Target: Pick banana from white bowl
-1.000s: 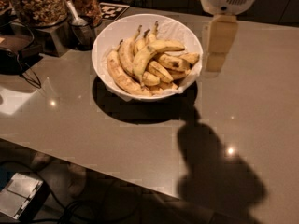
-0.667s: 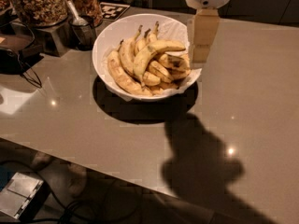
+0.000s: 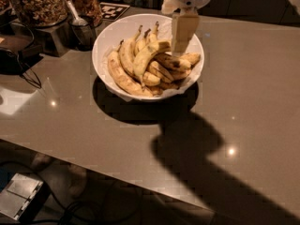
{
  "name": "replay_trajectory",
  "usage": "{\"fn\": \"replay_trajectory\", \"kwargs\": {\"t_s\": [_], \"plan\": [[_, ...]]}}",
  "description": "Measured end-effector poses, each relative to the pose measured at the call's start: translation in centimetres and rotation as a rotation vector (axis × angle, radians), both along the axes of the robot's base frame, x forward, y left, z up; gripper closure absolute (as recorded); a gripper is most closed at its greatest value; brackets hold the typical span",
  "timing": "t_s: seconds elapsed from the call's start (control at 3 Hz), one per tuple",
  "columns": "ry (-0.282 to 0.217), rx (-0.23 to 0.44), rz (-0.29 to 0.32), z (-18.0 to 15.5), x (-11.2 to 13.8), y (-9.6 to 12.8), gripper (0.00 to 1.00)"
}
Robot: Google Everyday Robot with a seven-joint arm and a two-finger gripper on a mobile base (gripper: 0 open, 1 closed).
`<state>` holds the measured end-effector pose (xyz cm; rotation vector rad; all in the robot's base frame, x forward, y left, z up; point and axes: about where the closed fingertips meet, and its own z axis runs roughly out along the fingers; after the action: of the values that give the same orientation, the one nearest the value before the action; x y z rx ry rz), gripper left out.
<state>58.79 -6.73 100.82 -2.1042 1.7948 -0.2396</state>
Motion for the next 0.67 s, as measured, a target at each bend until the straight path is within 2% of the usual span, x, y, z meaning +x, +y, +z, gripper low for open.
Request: {"fn": "replay_trajectory", "kwargs": {"t_s": [0.67], "plan": [[0.021,0.001,0.021,-1.22,2.25,1.13,0.32]]}}
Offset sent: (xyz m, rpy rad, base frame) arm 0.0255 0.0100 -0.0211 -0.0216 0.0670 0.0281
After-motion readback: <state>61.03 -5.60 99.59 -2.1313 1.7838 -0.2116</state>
